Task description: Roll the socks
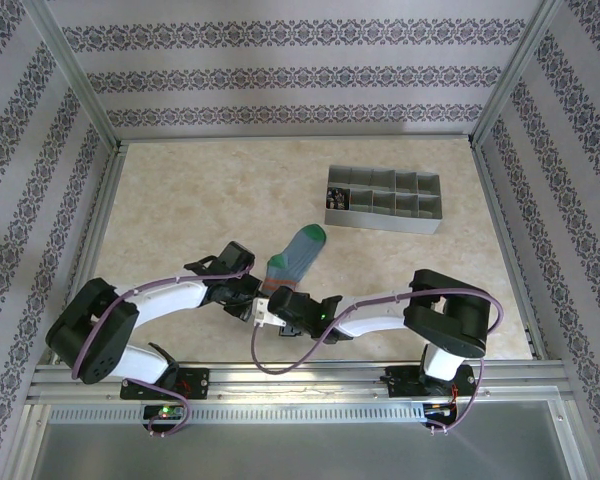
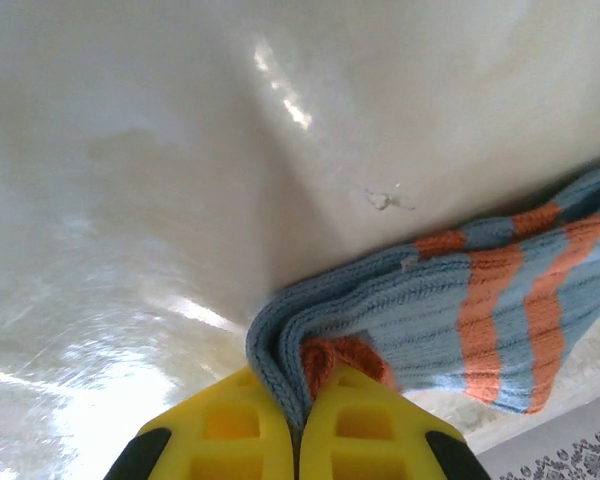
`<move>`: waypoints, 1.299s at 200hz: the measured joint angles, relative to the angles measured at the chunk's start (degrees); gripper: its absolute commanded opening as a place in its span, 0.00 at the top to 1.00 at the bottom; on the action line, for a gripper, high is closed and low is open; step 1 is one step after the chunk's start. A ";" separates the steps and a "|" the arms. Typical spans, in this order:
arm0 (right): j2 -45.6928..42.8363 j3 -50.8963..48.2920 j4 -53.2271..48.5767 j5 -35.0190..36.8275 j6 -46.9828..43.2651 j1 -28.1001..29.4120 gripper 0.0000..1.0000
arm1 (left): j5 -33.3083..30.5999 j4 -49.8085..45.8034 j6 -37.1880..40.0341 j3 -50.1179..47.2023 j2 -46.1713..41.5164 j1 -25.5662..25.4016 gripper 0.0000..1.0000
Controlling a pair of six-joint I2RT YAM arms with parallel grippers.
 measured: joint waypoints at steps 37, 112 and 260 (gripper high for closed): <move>-1.38 0.24 -1.16 -12.55 5.22 -6.14 1.00 | -0.92 -1.14 -0.09 -0.81 -3.67 1.62 0.36; 1.42 0.68 -0.46 -43.54 17.81 -20.55 1.00 | -0.90 1.79 0.44 -2.58 -9.92 3.19 0.42; 13.29 10.47 -9.51 -68.57 33.48 -30.75 0.93 | -0.98 14.47 2.14 -2.47 3.65 1.31 1.00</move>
